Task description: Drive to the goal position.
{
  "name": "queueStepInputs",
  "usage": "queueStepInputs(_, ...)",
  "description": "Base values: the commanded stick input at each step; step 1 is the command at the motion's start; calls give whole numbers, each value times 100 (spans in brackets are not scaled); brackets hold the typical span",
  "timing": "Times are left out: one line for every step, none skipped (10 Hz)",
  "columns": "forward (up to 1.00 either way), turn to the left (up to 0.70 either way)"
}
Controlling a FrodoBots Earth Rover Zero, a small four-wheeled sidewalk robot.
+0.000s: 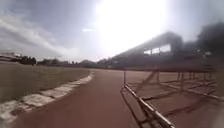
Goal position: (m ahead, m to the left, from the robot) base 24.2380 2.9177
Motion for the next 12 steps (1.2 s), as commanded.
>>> queueStepInputs(70,0)
queueStepInputs(70,0)
queueStepInputs(70,0)
queueStepInputs(70,0)
queueStepInputs(70,0)
queueStepInputs(70,0)
queueStepInputs(70,0)
queueStepInputs(70,0)
queueStepInputs(70,0)
queueStepInputs(70,0)
queueStepInputs(70,0)
queueStepInputs(70,0)
